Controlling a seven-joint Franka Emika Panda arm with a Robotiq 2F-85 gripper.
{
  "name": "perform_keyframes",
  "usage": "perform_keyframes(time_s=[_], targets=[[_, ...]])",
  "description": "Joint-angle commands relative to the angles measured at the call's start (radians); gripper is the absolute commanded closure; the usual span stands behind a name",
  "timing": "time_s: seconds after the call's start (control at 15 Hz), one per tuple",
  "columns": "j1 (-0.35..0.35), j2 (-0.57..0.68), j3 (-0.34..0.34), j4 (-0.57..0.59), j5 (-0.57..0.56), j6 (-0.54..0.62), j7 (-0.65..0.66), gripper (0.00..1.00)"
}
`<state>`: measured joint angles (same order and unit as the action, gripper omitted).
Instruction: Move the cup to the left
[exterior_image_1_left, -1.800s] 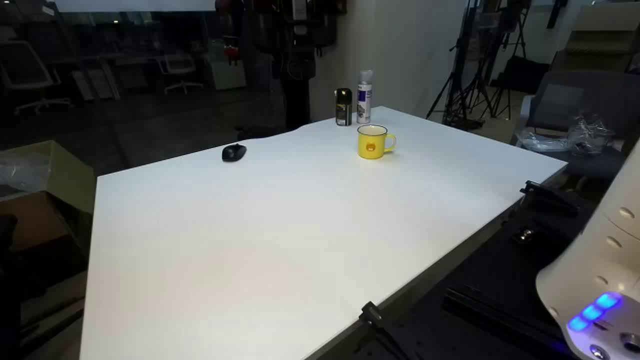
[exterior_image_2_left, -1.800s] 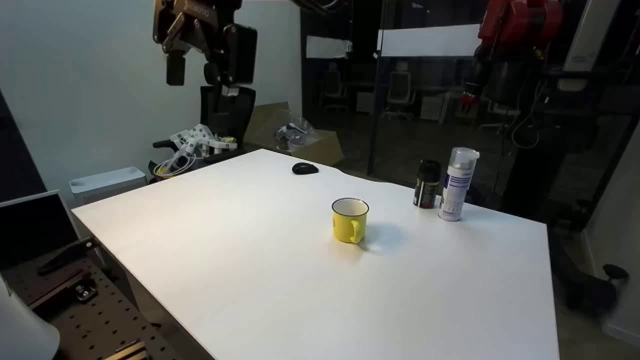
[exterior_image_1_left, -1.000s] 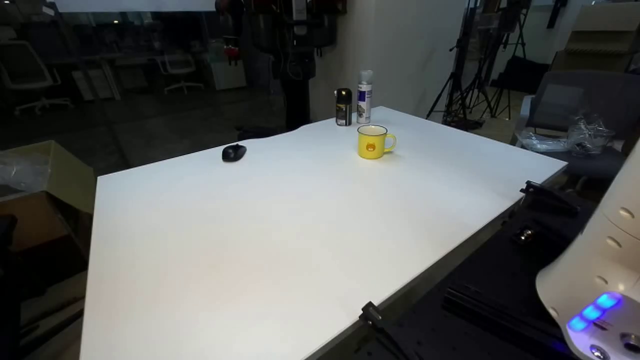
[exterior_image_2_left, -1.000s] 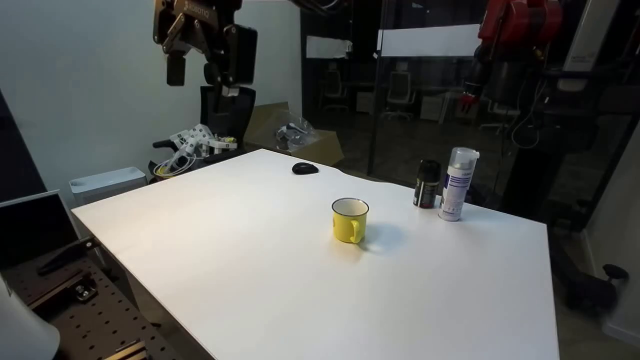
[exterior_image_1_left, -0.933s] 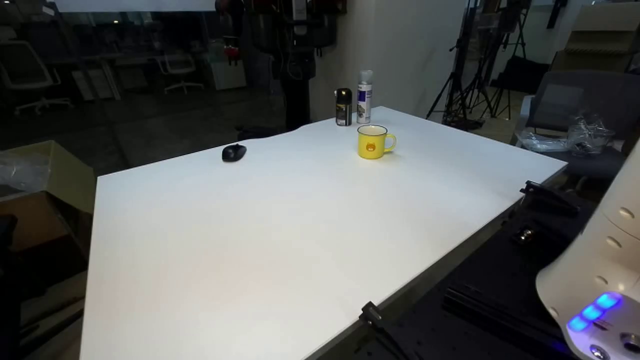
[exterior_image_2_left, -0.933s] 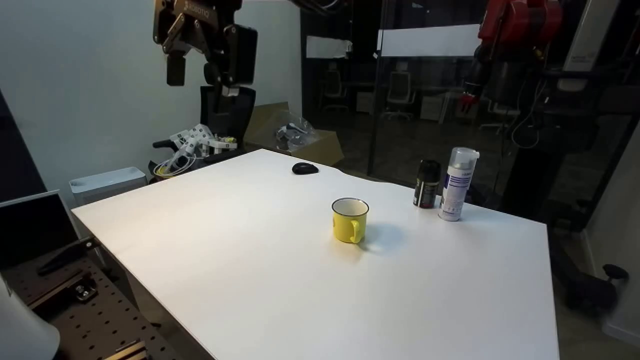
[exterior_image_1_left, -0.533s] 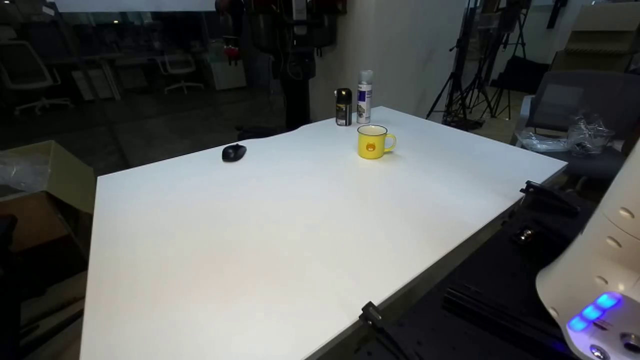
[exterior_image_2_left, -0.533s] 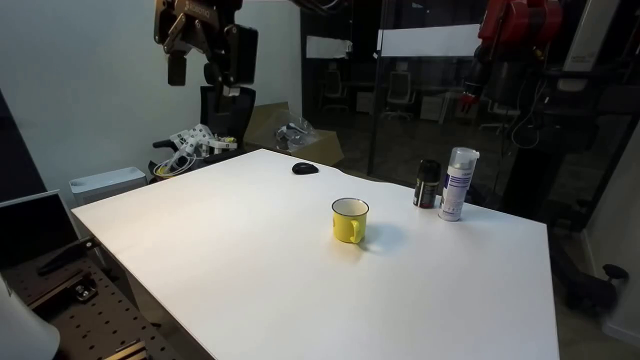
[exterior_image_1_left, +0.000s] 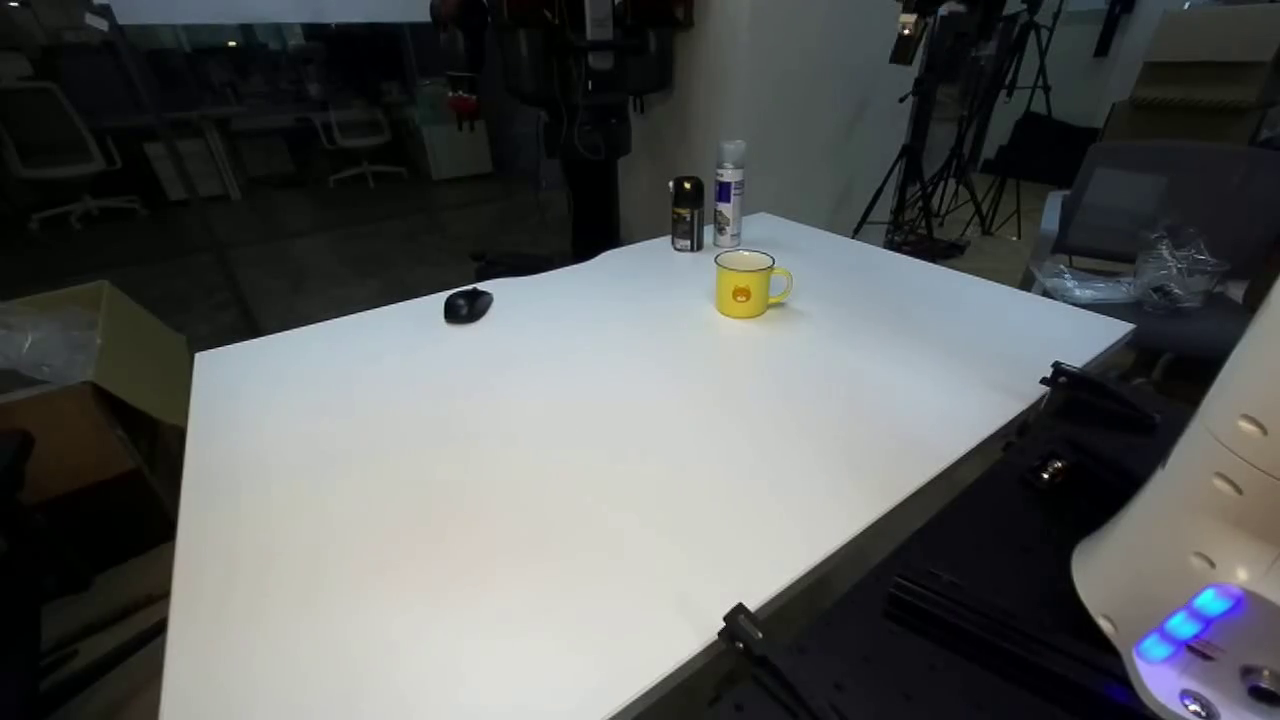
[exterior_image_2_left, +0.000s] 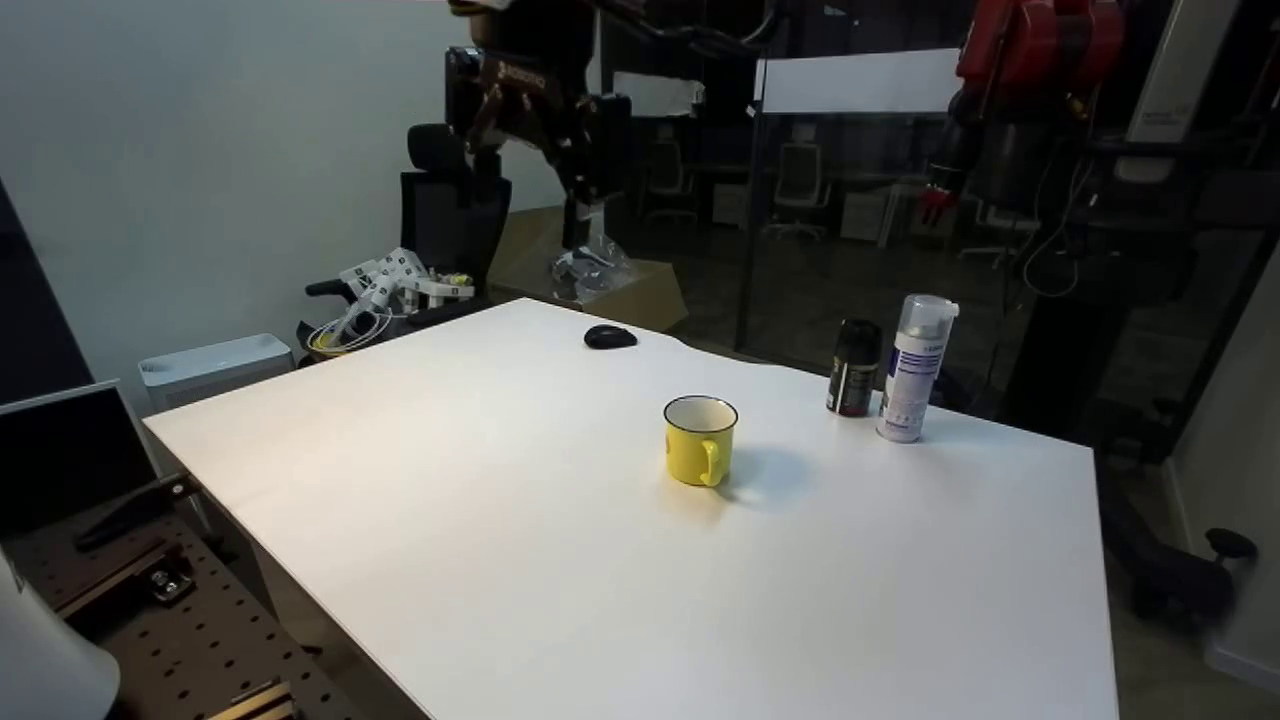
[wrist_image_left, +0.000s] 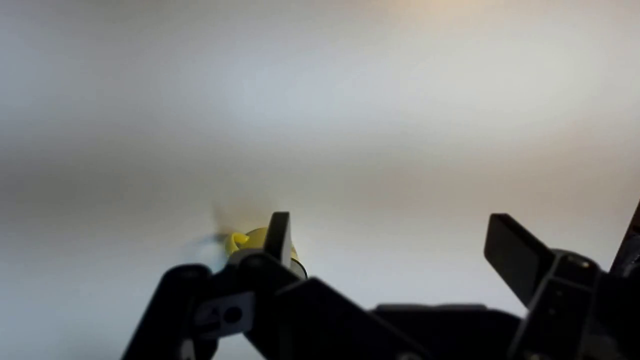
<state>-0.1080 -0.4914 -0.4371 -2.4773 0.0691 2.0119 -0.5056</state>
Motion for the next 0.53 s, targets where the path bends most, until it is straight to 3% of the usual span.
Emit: perform_keyframes(time_s=[0.0,0.27,0.47], targets=[[-0.021,0.055,0.022,0.02,0.027,0.013,-0.031,0.0],[-0.03,0.099,0.034,0.028,0.036,0.022,-0.04,0.0],[-0.033,0.149,0.044,0.049,0.015,0.121,-0.032,0.0]])
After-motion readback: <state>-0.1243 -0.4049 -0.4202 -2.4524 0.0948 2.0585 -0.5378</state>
